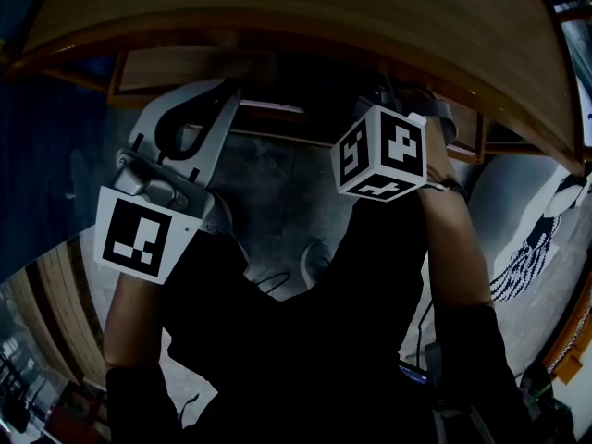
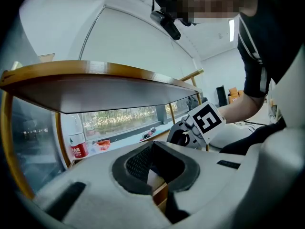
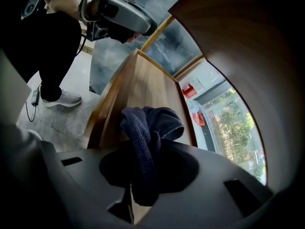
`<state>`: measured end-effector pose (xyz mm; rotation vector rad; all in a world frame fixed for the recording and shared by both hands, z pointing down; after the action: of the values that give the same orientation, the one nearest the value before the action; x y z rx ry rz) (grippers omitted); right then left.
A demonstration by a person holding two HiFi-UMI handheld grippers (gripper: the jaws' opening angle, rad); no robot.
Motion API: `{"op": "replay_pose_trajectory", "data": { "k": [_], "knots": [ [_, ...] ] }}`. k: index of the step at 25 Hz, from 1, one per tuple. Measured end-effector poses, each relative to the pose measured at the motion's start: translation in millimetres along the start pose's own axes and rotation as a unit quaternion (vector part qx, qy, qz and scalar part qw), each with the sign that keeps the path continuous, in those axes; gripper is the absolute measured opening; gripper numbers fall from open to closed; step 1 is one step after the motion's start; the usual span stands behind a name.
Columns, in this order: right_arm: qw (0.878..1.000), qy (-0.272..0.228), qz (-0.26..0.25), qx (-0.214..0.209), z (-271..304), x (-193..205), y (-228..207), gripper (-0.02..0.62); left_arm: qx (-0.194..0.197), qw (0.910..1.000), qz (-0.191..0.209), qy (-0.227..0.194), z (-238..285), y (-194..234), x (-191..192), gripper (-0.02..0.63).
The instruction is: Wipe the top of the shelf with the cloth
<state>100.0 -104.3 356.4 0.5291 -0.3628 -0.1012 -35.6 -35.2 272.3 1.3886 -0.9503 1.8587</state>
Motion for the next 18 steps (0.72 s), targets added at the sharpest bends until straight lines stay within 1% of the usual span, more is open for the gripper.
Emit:
{"op": "replay_pose_trajectory", "data": {
  "k": [6,10,18],
  "knots": [
    [0.999,0.028,0.020,0.007,-17,41,-1,0.086,0.024,0.9996,0.017,-0.005,19,-21,-11,0.020],
    [0.998,0.043,0.037,0.014,-30,65,-1,0.086,0.039,0.9990,0.021,-0.002,29,-33,-14,0.020],
    [0.994,0.073,0.070,0.031,-57,106,3,0.086,0.075,0.9968,0.026,-0.011,48,-63,-29,0.020]
  ]
}}
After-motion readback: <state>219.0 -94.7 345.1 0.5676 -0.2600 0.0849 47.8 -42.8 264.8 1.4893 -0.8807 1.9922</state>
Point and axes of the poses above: the fingertips, and each gripper's own axes: z forward along the fingers, y to its left, x out of its underside, the point moved 4 cm from there along -z, backward along the fingers, and after that the axes turned 7 degrees about -x, right-handed, at the moved point
